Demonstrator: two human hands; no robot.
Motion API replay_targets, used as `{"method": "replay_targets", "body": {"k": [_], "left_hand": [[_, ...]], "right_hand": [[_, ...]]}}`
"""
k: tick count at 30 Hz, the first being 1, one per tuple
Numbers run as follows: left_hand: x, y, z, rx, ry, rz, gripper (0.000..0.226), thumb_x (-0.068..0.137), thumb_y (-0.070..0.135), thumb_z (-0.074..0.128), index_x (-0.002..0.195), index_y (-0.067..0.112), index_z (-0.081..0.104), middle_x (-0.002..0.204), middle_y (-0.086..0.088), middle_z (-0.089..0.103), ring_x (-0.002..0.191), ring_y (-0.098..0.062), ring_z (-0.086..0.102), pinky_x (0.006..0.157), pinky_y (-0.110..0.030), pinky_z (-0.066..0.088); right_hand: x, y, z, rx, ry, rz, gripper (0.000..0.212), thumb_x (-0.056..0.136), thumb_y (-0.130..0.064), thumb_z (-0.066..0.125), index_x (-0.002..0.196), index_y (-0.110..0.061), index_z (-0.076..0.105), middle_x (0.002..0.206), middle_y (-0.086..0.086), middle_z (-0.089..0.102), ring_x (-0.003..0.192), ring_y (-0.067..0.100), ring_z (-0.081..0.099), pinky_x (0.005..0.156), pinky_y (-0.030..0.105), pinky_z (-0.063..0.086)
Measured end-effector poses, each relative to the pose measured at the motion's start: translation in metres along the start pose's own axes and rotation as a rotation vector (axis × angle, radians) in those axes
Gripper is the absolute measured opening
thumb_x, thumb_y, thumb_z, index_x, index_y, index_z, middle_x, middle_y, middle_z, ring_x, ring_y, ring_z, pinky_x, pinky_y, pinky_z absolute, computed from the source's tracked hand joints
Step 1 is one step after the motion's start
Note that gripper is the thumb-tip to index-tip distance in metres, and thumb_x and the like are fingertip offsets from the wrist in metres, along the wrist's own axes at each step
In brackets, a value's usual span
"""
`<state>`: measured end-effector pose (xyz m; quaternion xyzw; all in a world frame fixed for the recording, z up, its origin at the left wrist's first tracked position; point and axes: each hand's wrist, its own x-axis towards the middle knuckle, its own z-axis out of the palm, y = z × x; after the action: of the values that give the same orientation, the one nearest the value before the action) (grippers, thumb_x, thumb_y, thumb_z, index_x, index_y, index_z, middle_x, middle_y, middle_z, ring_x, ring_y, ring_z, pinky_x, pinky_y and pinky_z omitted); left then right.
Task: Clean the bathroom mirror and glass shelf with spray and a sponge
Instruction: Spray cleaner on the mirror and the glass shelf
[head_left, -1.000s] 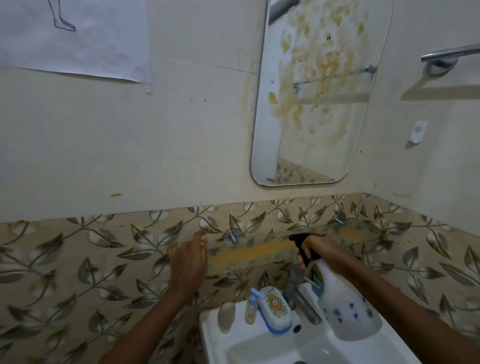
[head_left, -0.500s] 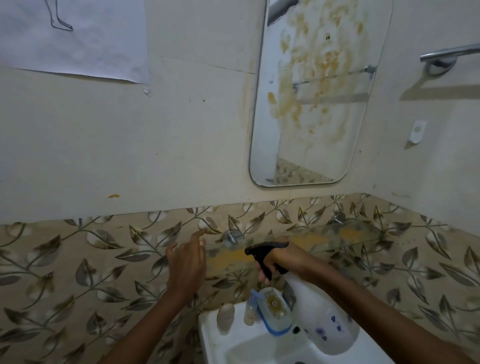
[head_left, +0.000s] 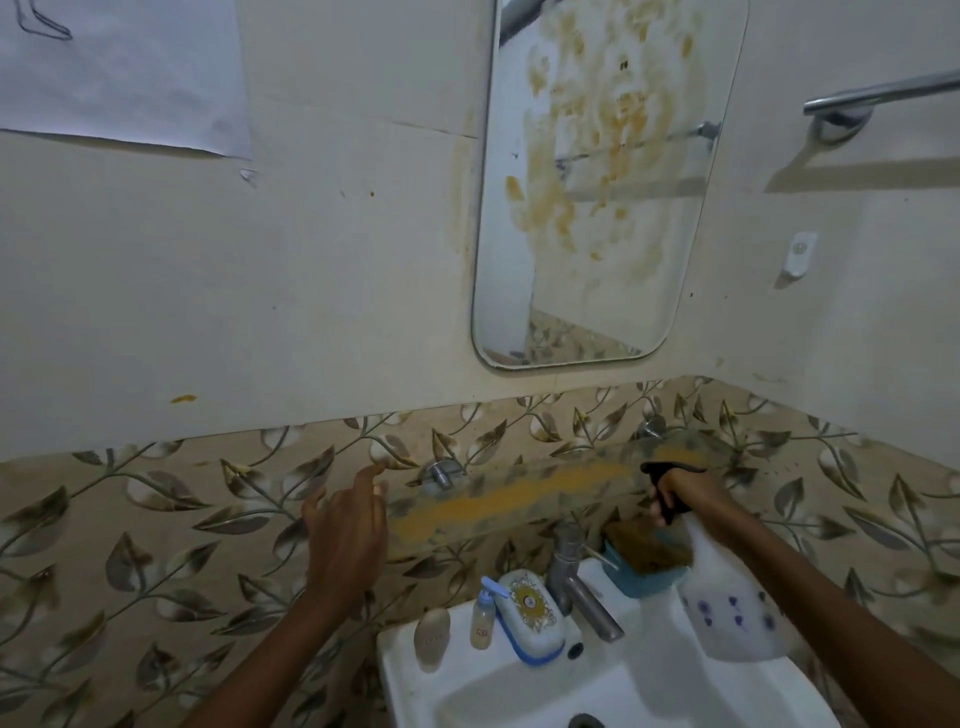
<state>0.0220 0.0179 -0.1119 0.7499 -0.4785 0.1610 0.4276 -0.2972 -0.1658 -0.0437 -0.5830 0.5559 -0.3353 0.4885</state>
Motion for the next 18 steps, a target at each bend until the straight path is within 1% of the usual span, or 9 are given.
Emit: {"method": "replay_targets", "body": {"k": [3,5,7,9,10,12,13,15,18], "left_hand": [[0.000,-0.003,0.001,0.025,-0.009,0.008,0.055,0.091,0.036,0.010,0.116,0.016,0.055,0.060,0.003,0.062,0.068,-0.023,0.062,0.101,-0.052,0.028],[0.002,-0.005,-0.001,0.047,0.007,0.016,0.053,0.091,0.035,0.012,0.116,0.016,0.055,0.068,0.001,0.067,0.071,-0.026,0.064,0.097,-0.049,0.029],[0.002,-0.004,0.001,0.048,0.010,0.010,0.051,0.091,0.034,0.015,0.115,0.016,0.056,0.075,-0.002,0.070,0.076,-0.027,0.065,0.097,-0.048,0.028],[0.003,-0.004,0.001,0.053,0.003,0.010,0.050,0.091,0.035,0.015,0.115,0.016,0.055,0.076,-0.003,0.070,0.078,-0.027,0.065,0.099,-0.048,0.026],[0.002,-0.005,0.002,0.054,-0.003,0.015,0.049,0.092,0.034,0.016,0.116,0.016,0.055,0.075,-0.003,0.070,0.078,-0.028,0.065,0.100,-0.049,0.026],[0.000,-0.004,0.003,0.066,-0.012,0.016,0.045,0.092,0.031,0.019,0.116,0.016,0.055,0.074,-0.003,0.069,0.078,-0.029,0.064,0.101,-0.050,0.024],[0.000,-0.003,0.003,0.064,-0.016,0.016,0.044,0.092,0.030,0.021,0.116,0.016,0.055,0.075,-0.004,0.069,0.078,-0.029,0.064,0.102,-0.050,0.024],[0.000,-0.001,0.002,0.064,-0.022,0.014,0.042,0.093,0.028,0.023,0.116,0.015,0.055,0.078,-0.005,0.070,0.079,-0.029,0.064,0.103,-0.052,0.023],[0.002,0.000,0.002,0.083,-0.043,0.010,0.045,0.091,0.030,0.021,0.117,0.016,0.054,0.079,-0.006,0.069,0.079,-0.031,0.063,0.102,-0.053,0.024]], "right_hand": [[0.006,0.017,-0.018,0.065,0.085,0.004,0.055,0.073,0.020,0.030,0.120,0.005,0.054,0.068,0.018,0.050,0.052,0.029,0.051,0.034,0.025,0.044],[0.013,0.027,-0.020,0.075,0.024,0.059,0.060,0.069,0.026,0.029,0.121,0.006,0.051,0.072,0.017,0.051,0.052,0.027,0.057,0.036,0.024,0.047],[0.023,0.052,-0.029,0.080,-0.017,0.081,0.068,0.063,0.024,0.039,0.128,0.007,0.046,0.079,0.017,0.061,0.062,0.029,0.064,0.044,0.026,0.053],[0.016,0.074,-0.032,0.067,-0.040,0.060,0.052,0.070,0.009,0.055,0.121,0.001,0.057,0.091,0.019,0.068,0.080,0.032,0.067,0.058,0.031,0.056],[0.008,0.083,-0.033,0.018,-0.016,0.033,0.042,0.073,0.002,0.061,0.114,-0.003,0.061,0.093,0.018,0.068,0.082,0.031,0.067,0.058,0.031,0.055],[-0.004,0.098,-0.029,0.010,-0.033,0.040,0.028,0.080,0.003,0.061,0.107,-0.007,0.060,0.090,0.013,0.067,0.073,0.025,0.067,0.052,0.026,0.055],[-0.002,0.109,-0.026,0.056,-0.037,0.037,0.027,0.081,0.006,0.058,0.107,-0.005,0.059,0.090,0.014,0.067,0.068,0.023,0.068,0.050,0.024,0.055],[0.007,0.125,-0.021,0.199,0.053,0.056,0.031,0.080,0.011,0.056,0.110,0.004,0.059,0.097,0.020,0.065,0.069,0.026,0.064,0.050,0.024,0.055],[0.028,0.138,-0.008,0.323,0.141,0.134,0.038,0.078,0.014,0.056,0.115,0.010,0.056,0.097,0.018,0.063,0.074,0.025,0.055,0.062,0.029,0.049]]}}
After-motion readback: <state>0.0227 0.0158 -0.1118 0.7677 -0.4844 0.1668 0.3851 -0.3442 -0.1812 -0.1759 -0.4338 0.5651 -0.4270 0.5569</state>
